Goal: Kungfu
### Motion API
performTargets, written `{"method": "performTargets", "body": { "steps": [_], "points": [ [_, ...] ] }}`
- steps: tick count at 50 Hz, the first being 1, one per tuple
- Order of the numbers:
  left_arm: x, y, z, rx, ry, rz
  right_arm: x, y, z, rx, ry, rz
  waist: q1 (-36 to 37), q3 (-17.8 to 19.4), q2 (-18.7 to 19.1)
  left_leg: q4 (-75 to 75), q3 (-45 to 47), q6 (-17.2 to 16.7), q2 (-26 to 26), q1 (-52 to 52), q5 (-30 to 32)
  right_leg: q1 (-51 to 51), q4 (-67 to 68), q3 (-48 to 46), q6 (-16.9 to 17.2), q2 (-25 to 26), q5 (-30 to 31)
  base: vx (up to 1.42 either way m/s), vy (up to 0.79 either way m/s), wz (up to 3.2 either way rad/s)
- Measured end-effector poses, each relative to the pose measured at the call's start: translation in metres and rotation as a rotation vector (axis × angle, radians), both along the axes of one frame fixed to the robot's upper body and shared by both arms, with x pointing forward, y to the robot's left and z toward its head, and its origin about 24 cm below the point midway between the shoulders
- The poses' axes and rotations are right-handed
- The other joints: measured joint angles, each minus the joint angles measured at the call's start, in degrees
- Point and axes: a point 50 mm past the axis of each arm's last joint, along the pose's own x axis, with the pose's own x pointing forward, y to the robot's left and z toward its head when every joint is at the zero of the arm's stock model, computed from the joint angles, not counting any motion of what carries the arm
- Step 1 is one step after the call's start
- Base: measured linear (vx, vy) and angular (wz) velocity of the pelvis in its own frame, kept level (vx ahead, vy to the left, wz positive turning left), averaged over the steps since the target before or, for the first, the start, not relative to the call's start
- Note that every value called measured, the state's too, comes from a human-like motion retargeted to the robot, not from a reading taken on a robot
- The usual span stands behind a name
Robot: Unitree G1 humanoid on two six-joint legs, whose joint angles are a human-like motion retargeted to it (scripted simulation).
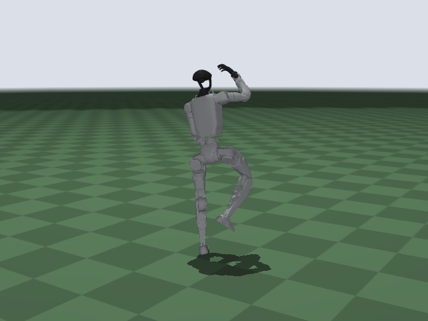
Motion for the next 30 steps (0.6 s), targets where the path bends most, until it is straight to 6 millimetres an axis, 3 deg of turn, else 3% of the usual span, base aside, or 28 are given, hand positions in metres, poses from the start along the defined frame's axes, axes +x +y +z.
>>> {"method": "performTargets", "body": {
  "steps": [5,9,16,25,30],
  "points": [
    [-0.033,0.006,-0.013,0.076,0.047,-0.145,-0.015,-0.031,0.043,0.017,-0.139,-0.139,-3.57,-0.26,2.93,-0.12,0.82,1.05,2.08,-0.69,-0.07,-7.99,14.93,-4.7,0.0,2.82,-9.15,0.09,-0.03,0.29],
    [-0.028,0.014,-0.013,0.106,0.006,-0.157,-0.022,-0.037,0.051,0.038,-0.147,-0.096,-5.3,-0.7,4.03,1.54,-0.17,2.66,2.88,-1.28,-0.17,-12.19,19.44,-5.26,0.0,6.44,-12.77,0.13,-0.02,0.29],
    [-0.01,0.027,-0.008,0.157,-0.041,-0.126,-0.023,-0.041,0.047,0.046,-0.163,-0.147,-5.6,-1.75,3.76,1.84,-1.0,4.07,1.57,-0.62,-0.63,-14.76,20.91,-3.49,0.0,9.23,-17.0,0.11,0.05,0.23],
    [0.024,0.019,0.004,0.123,-0.09,0.113,-0.004,-0.018,0.024,0.012,-0.022,-0.048,-5.05,0.91,2.68,1.98,-0.75,5.36,-2.17,-1.06,0.57,-13.47,18.3,0.76,0.0,12.0,-20.27,-0.06,0.08,0.08],
    [0.068,0.005,0.033,0.028,-0.237,0.311,0.024,0.031,-0.012,0.032,0.176,0.17,-4.62,5.31,2.05,7.41,-0.82,3.08,-2.98,-4.74,1.12,-9.76,11.5,7.11,0.0,12.79,-17.37,-0.22,0.15,-0.23]
  ]
}}
